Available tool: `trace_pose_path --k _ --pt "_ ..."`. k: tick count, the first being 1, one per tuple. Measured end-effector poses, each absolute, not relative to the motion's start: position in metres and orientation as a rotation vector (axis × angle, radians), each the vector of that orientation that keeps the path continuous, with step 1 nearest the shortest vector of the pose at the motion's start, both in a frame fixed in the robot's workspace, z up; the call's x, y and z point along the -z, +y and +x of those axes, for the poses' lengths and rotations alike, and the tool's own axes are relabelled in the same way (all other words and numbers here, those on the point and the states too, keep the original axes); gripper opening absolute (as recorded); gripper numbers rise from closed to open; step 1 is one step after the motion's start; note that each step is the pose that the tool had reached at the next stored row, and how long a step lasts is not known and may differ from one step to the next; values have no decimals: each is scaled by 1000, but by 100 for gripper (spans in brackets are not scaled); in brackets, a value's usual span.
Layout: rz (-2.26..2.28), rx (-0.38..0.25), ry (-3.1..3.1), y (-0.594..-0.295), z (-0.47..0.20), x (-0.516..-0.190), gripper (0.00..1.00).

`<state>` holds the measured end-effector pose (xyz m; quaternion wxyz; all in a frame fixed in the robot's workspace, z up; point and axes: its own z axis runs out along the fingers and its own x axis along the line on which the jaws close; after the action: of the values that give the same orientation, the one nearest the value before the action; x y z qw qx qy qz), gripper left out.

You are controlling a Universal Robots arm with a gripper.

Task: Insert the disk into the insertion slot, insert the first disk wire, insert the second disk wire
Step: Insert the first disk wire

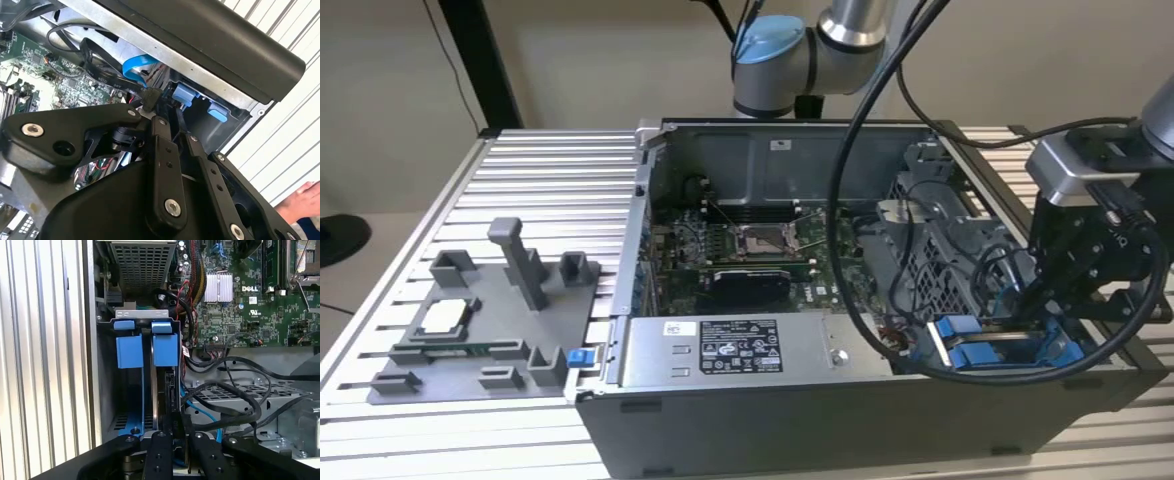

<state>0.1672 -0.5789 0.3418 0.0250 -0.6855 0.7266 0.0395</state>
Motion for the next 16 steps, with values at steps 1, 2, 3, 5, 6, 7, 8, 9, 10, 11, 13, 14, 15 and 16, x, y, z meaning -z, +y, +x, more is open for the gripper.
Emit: trace_pose_path --k 1,2,3,5,6,7,8,9,10,11,13,14,15,16 --pt "-2120 -122 2247 -579 167 -342 0" --pt "-2120 -122 2247 -579 166 -342 0" --pt "-2120 -122 2247 -579 166 -342 0" --pt "-2120 -122 2247 -579 166 -342 0" --pt "-2120 -121 2247 -579 166 -341 0" --pt "-2120 -120 2246 -579 166 -341 0" --pt "-2119 -119 2246 -579 166 -340 0" --pt "-2119 -118 2245 -579 166 -340 0" --pt "-2119 -118 2245 -579 166 -339 0" --pt "-2118 -118 2245 -579 166 -338 0" --pt "-2118 -115 2244 -578 166 -335 0" --pt "-2119 -114 2245 -578 165 -334 0" --pt "-2119 -114 2245 -578 165 -332 0" --pt "-2118 -115 2244 -578 165 -331 0"
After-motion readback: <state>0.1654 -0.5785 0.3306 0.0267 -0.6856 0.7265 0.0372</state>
